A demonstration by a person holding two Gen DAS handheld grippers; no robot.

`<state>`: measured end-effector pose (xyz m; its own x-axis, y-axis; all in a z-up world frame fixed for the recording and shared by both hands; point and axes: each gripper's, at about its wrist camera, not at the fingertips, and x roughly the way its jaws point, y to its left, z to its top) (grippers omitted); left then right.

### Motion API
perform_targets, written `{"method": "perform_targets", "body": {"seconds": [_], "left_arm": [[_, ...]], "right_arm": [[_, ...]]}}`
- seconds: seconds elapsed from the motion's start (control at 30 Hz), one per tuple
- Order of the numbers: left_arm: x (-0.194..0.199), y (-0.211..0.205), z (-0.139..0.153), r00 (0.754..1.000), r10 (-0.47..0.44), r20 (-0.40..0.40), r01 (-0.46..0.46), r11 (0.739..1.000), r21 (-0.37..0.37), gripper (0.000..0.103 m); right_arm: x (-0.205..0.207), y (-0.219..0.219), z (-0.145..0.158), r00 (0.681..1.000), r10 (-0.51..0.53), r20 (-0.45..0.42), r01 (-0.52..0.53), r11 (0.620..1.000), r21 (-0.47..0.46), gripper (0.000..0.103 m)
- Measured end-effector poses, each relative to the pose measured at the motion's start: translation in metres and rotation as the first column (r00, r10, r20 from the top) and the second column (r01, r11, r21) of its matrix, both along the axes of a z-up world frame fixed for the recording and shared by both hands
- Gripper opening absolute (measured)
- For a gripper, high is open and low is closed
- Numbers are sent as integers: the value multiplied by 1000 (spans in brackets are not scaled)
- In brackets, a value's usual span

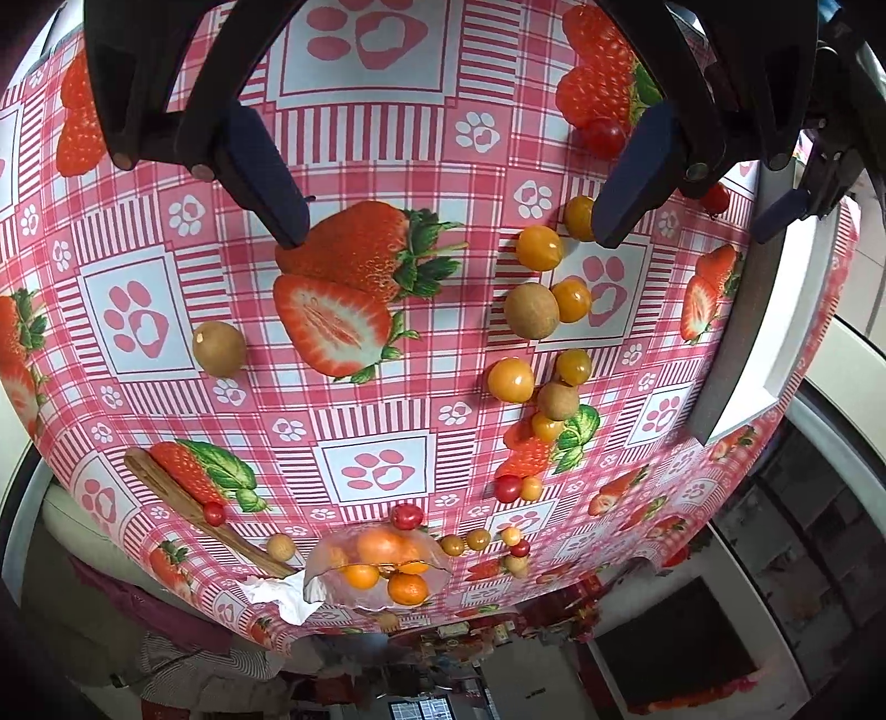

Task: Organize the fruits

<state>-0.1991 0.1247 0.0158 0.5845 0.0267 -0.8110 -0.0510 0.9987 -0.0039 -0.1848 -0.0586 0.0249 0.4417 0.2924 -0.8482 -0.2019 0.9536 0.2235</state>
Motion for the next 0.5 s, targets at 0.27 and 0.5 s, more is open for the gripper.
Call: {"method": "perform_targets", "body": {"seconds": [0.27,0.5], "left_arm": [[-5,2,1,1000,-28,0,28,999,-33,82],[-2,-6,-3,997,-72,2,72,995,-69,72]], "right_arm": [[22,26,-12,996,84,-40,-84,996,5,78],[29,43,-15,989,146,-12,-146,989,14,49]]}}
